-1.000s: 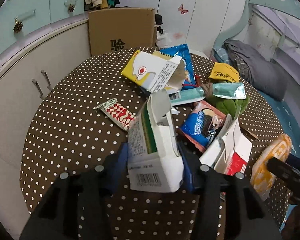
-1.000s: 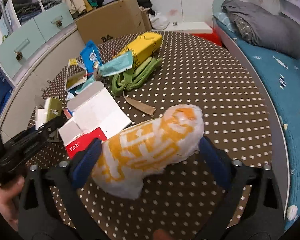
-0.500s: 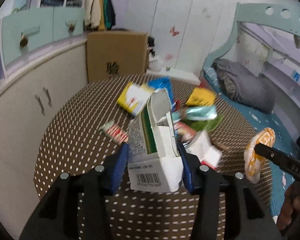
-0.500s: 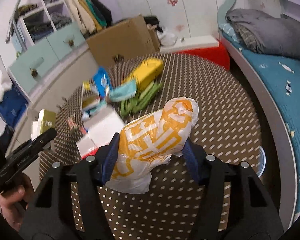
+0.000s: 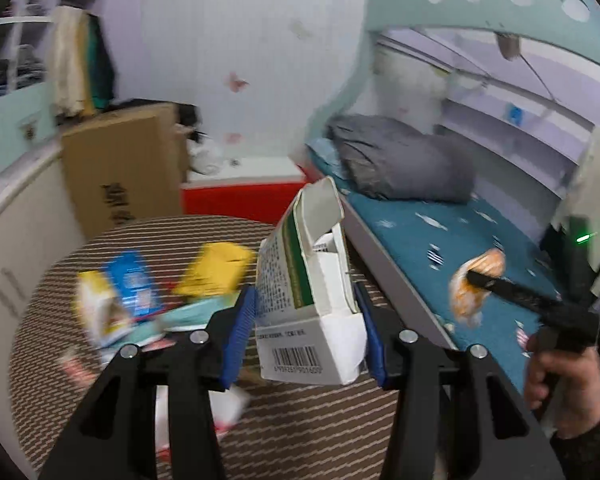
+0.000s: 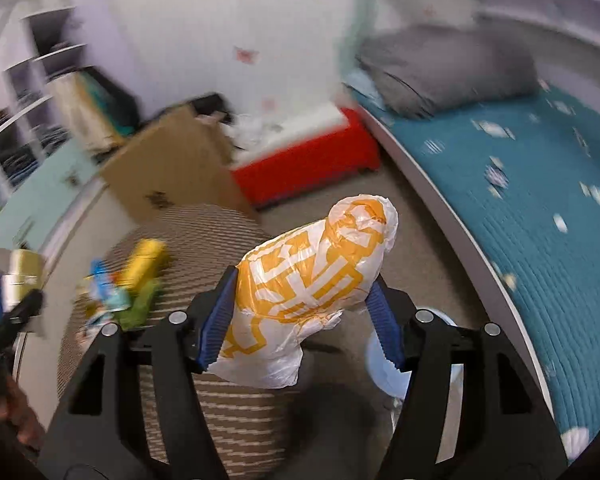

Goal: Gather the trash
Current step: 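Carry both items to the wastebasket and open both tools to drop them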

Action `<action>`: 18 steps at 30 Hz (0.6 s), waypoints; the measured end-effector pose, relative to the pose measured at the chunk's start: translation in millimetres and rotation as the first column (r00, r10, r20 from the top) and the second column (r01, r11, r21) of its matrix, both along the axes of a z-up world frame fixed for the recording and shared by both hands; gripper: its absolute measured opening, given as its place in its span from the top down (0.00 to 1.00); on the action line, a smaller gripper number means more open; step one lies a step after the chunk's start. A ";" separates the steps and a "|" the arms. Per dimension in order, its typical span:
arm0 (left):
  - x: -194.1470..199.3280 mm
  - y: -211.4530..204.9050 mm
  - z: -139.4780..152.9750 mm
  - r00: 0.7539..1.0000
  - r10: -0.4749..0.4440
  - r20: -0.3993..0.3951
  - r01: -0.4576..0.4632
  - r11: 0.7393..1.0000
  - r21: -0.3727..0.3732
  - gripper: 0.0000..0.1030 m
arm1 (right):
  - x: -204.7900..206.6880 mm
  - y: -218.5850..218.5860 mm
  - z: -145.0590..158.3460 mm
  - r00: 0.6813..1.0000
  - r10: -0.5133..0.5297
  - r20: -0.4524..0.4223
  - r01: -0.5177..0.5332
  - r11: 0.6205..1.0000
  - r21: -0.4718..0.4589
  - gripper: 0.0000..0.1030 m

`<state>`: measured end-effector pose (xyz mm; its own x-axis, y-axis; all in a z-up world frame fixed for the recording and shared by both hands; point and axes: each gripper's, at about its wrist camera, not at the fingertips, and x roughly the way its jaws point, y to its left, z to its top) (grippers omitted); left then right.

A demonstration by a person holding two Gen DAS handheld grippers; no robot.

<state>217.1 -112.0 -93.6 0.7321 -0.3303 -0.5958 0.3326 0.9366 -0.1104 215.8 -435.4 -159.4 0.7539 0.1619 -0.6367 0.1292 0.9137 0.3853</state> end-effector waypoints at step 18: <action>115.0 -226.3 -122.0 0.890 -0.312 -0.332 0.367 0.923 0.118 0.53 | 90.4 -121.1 -259.0 0.865 -0.092 -0.493 0.233 0.944 0.233 0.19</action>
